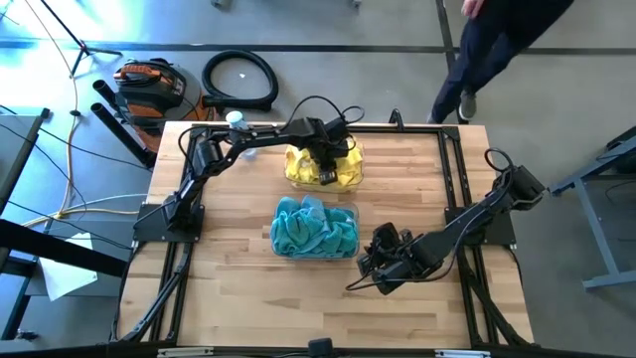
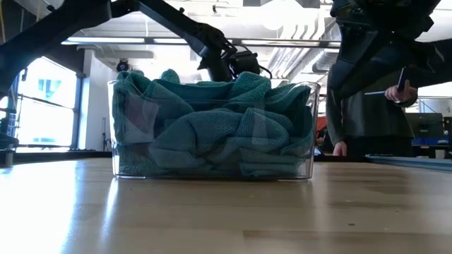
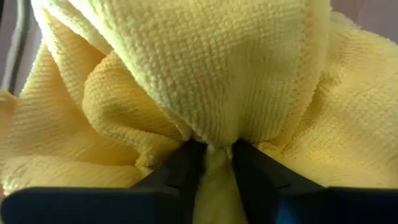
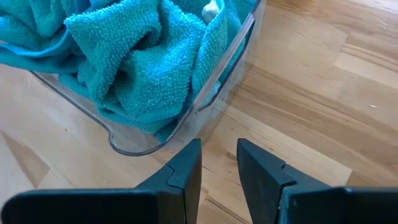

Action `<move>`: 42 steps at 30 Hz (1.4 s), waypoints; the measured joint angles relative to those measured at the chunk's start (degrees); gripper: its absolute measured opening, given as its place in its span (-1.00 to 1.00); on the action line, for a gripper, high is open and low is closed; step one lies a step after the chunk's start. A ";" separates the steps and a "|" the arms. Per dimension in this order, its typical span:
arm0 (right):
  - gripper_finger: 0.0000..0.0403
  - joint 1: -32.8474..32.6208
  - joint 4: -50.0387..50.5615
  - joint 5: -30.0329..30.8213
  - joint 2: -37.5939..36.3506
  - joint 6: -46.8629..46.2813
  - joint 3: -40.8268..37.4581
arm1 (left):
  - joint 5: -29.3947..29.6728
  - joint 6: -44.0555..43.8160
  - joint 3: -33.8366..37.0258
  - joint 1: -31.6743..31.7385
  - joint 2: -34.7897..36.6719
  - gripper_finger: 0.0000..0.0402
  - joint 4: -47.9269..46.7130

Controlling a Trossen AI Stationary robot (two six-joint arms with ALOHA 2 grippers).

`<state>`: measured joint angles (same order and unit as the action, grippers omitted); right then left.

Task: Sort microfiber towel by color & place in baskets
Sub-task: Put the yellow microfiber cloth into the top transparent bin, then return to Home Position

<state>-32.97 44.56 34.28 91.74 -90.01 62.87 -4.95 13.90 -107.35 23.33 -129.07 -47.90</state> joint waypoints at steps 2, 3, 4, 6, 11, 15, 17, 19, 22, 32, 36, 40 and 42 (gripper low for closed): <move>-0.51 0.00 0.00 0.00 0.00 0.02 0.00 | 0.18 -0.14 -1.26 0.00 -0.10 -0.50 -1.41; -0.51 0.00 0.02 0.00 0.00 0.00 0.00 | 0.18 -0.27 -2.13 0.00 -0.16 -0.49 -2.32; -0.51 0.00 0.02 0.00 0.00 0.01 0.00 | 0.21 -0.26 -3.04 0.00 -0.19 -0.49 -3.05; -0.51 0.00 0.00 0.00 0.00 0.01 0.00 | 0.22 -0.38 -4.99 0.00 -0.23 -0.49 -4.82; -0.51 -0.26 0.02 0.00 0.00 0.05 0.00 | 0.22 -1.76 -10.35 -0.10 -0.25 -0.49 -10.53; -0.51 -0.93 0.89 0.15 0.00 0.03 0.00 | 0.20 -1.78 -13.80 -0.26 -0.20 -0.49 -13.71; -0.51 -1.38 1.84 0.28 0.00 -0.39 0.00 | 0.20 -1.93 -15.34 -0.32 -0.20 -0.49 -15.78; -0.51 -2.02 3.44 1.41 0.00 -1.69 0.00 | 0.20 -2.87 -16.61 -0.54 -0.19 -0.49 -16.72; -0.51 -3.26 5.98 2.61 0.00 -3.85 0.00 | 0.22 -3.35 -18.55 -1.02 -0.18 -0.49 -19.88; -0.94 -7.04 -15.95 2.87 -5.43 0.92 -15.00 | 1.18 -9.20 -22.55 -2.39 1.71 -0.49 -26.21; -0.94 -6.90 -29.19 0.90 -11.00 8.24 -23.69 | 1.22 -11.71 -22.55 -3.46 4.60 -0.49 -26.64; -0.97 -6.46 -32.76 -0.55 -17.26 14.83 -28.78 | 2.98 -13.73 -22.55 -5.59 8.68 -0.52 -28.31; -0.99 -6.42 -32.75 -1.33 -20.58 18.32 -30.30 | 6.27 -14.84 -22.53 -7.52 10.53 -0.54 -29.36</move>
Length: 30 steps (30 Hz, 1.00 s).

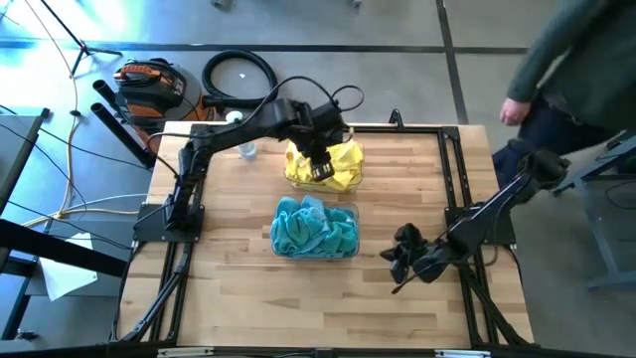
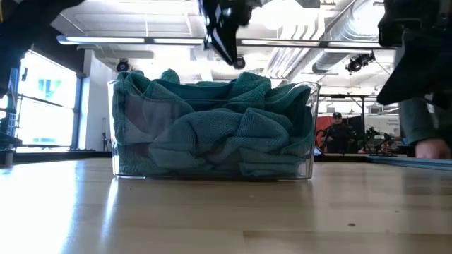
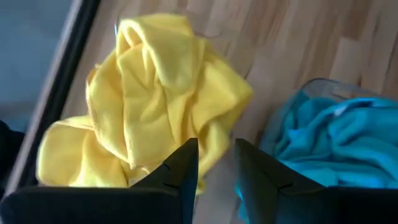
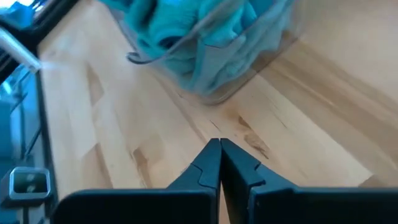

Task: Sort microfiber towel by color & place in baskets
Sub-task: Return to Home Position

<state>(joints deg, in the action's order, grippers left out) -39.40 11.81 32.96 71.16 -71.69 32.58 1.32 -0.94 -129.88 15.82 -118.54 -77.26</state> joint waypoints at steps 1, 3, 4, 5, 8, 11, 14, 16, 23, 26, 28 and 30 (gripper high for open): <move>-0.99 0.02 0.00 -0.52 -1.50 1.62 -0.53 | 1.41 -0.74 0.01 -1.12 1.06 -0.55 -0.19; -0.98 0.38 -0.02 -1.08 -4.57 4.82 -1.58 | 4.22 -2.35 0.02 -3.87 3.05 -0.58 -0.69; -0.98 0.41 0.33 -1.57 -6.02 6.23 -2.01 | 5.40 -3.25 0.02 -5.11 4.08 -0.60 -0.91; -0.99 0.44 0.82 -1.71 -7.39 7.60 -2.38 | 6.62 -4.09 0.03 -6.58 4.98 -0.62 -1.45; -1.00 0.79 4.12 -1.93 -10.76 11.04 -2.64 | 11.74 -6.84 1.68 -11.16 7.78 -0.72 -1.62; -0.99 1.24 7.50 -1.95 -13.35 13.36 -2.64 | 16.17 -10.57 5.96 -15.29 11.43 -0.88 -1.79; -0.99 1.53 9.95 -1.93 -15.05 13.70 -2.64 | 18.51 -14.99 12.56 -18.60 15.88 -0.98 -1.65; -0.99 1.53 11.51 -1.93 -15.59 13.71 -2.64 | 19.85 -18.68 18.28 -20.86 19.32 -0.97 -1.26; -0.99 1.53 12.75 -1.50 -15.79 19.91 -2.64 | 17.37 -29.61 38.82 -27.33 31.68 -0.99 -1.24; -1.00 2.27 12.77 -1.26 -15.79 27.67 -2.64 | 15.94 -36.14 45.94 -29.76 35.52 -1.00 -0.67; -1.00 3.88 12.74 -1.93 -15.79 31.81 -2.64 | 16.30 -37.76 50.72 -31.67 38.10 -1.00 1.21; -1.00 5.81 12.46 -3.42 -15.79 34.95 -2.64 | 17.54 -37.82 55.83 -33.79 41.01 -1.00 6.37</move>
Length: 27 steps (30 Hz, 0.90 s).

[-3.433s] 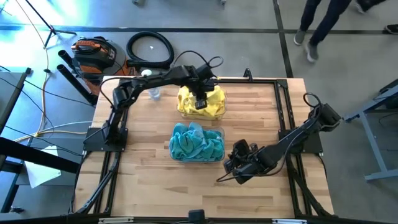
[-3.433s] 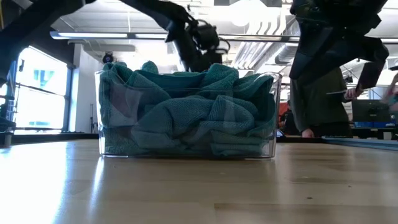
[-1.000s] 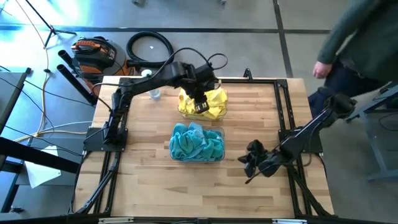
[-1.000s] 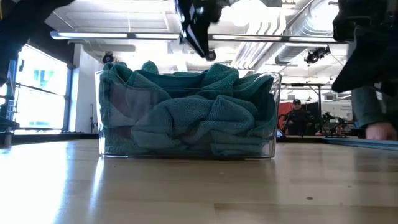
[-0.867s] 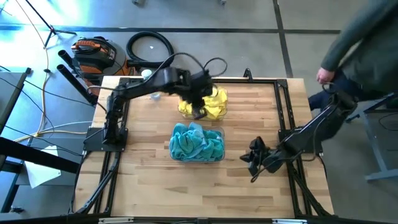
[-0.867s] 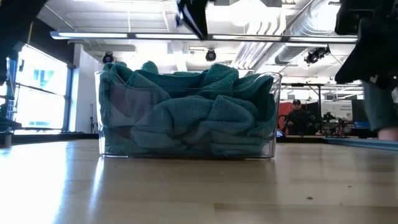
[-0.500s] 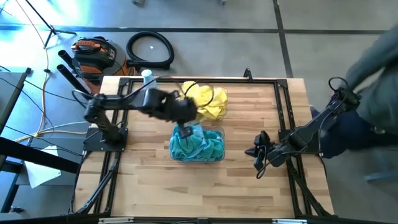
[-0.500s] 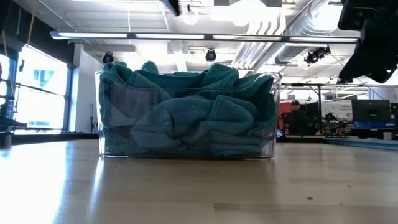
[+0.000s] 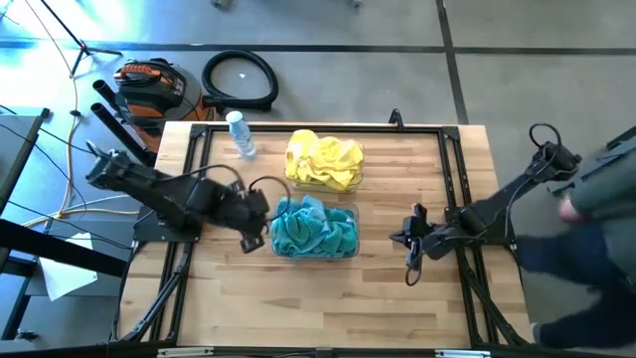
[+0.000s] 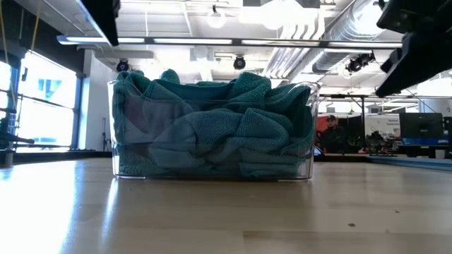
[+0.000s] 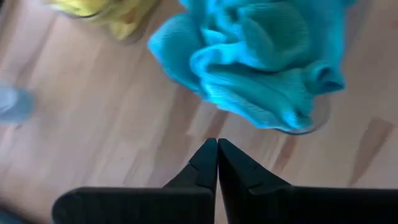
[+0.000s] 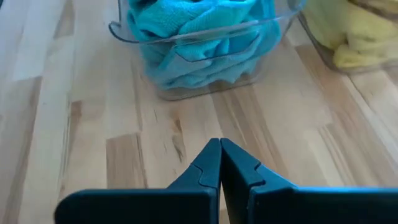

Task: Sort microfiber towel by color & place in baskets
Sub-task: Return to Home Position

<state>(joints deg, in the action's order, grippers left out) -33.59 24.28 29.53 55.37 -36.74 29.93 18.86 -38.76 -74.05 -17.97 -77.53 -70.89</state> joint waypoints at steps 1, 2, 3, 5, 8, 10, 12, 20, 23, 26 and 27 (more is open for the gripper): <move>-1.00 1.09 -0.49 -1.02 0.00 1.56 -0.02 | 0.41 0.07 2.75 -0.83 1.61 -1.00 3.08; -1.00 2.16 -1.36 -1.88 0.00 3.05 -0.14 | 0.53 0.30 5.37 -1.55 3.28 -1.00 6.20; -1.00 3.23 -3.06 -2.78 0.00 4.84 -0.52 | 0.51 0.30 8.06 -2.14 4.99 -1.00 9.10; -1.00 5.56 -8.26 -4.53 0.00 8.82 -1.92 | 1.02 0.32 13.37 -2.95 8.32 -1.00 13.83; -1.00 9.25 -16.32 -8.31 -0.13 13.28 -5.11 | 2.26 3.30 21.23 -3.13 13.37 -1.00 21.50; -1.00 11.11 -18.74 -9.26 -0.61 13.83 -6.53 | 1.90 7.98 26.29 -2.53 16.59 -1.00 28.04; -1.00 12.64 -20.33 -9.61 -1.39 14.53 -7.31 | 0.96 13.32 31.02 -1.39 19.57 -1.00 34.41; -1.00 19.18 -23.41 -15.00 -5.02 21.79 -8.28 | -3.60 25.51 47.70 6.39 28.32 -1.00 58.07; -1.00 21.85 -23.62 -16.30 -5.96 22.92 -8.31 | -5.94 27.35 51.61 9.69 31.35 -1.00 60.63; -1.00 24.22 -23.64 -17.11 -6.77 23.92 -8.31 | -8.35 28.95 54.21 12.33 35.10 -1.00 60.84; -1.00 24.97 -23.49 -17.70 -7.04 23.98 -8.31 | -9.00 29.53 54.93 13.06 36.51 -1.00 61.00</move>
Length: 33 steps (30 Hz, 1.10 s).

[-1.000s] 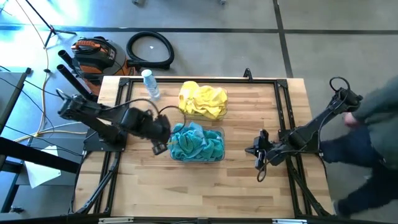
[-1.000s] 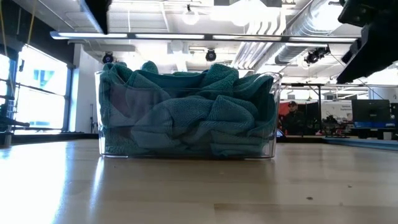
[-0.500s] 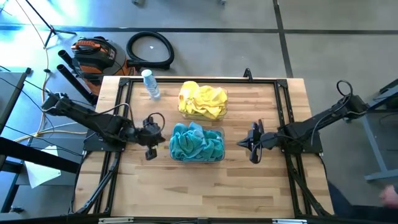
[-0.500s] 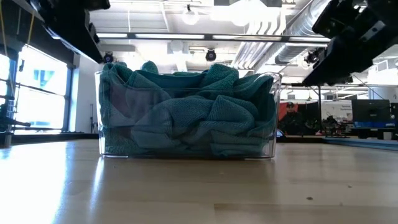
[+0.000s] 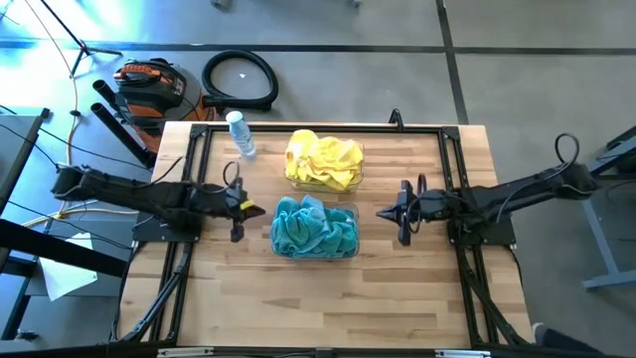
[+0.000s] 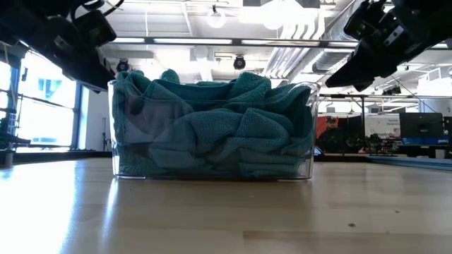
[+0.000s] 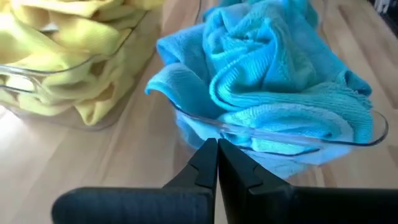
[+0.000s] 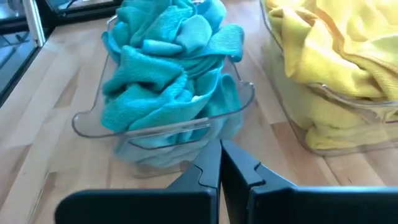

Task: Sort microfiber towel by color & place in baskets
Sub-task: Return to Home Position

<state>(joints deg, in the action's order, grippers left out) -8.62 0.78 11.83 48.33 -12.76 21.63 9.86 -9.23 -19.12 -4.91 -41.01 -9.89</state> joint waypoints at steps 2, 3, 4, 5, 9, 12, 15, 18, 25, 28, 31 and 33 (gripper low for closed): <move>-1.00 1.40 -0.13 -1.11 -0.17 -0.09 0.00 | -0.94 0.42 1.36 1.28 3.09 -1.00 -0.22; -1.00 1.99 -0.01 -1.40 -0.15 -0.16 0.00 | -1.36 0.39 1.89 1.79 4.69 -1.00 -0.36; -1.00 2.42 0.08 -1.56 -0.13 -0.19 0.00 | -1.87 0.35 2.35 2.16 6.20 -1.00 -0.16; -1.00 2.81 0.02 -1.63 -0.13 -0.21 0.00 | -2.13 0.07 2.75 2.43 7.79 -1.00 -0.39; -1.00 3.80 0.02 -1.79 -0.13 -0.74 0.00 | -2.30 -0.56 5.04 2.66 13.25 -1.00 -0.94; -1.00 3.80 0.04 -1.81 -0.13 -1.10 0.00 | -2.60 -0.51 6.65 2.65 16.62 -1.00 -1.10; -1.00 3.78 0.26 -1.81 -0.13 -1.87 0.00 | -4.59 0.38 8.75 2.65 19.71 -1.00 -0.38; -1.00 3.78 0.32 -1.81 -0.13 -2.56 0.00 | -4.86 0.38 10.30 2.65 22.72 -1.00 -0.27; -1.00 3.78 0.59 -1.81 -0.11 -4.29 0.00 | -4.83 2.05 13.82 2.65 29.87 -1.00 3.00; -1.00 3.76 0.76 -1.81 -0.11 -5.22 0.00 | -5.06 2.83 14.74 2.65 32.82 -1.00 2.73; -1.00 3.76 0.76 -1.81 -0.11 -5.29 0.00 | -5.83 5.07 14.76 2.65 35.40 -1.00 2.96; -1.00 3.76 0.76 -1.79 -0.11 -5.74 0.00 | -6.35 6.44 14.76 2.65 37.19 -1.00 3.01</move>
<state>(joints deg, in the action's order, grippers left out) -4.86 1.54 10.04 48.23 -18.50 21.63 3.51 -2.78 -4.36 -2.26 -3.82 -6.87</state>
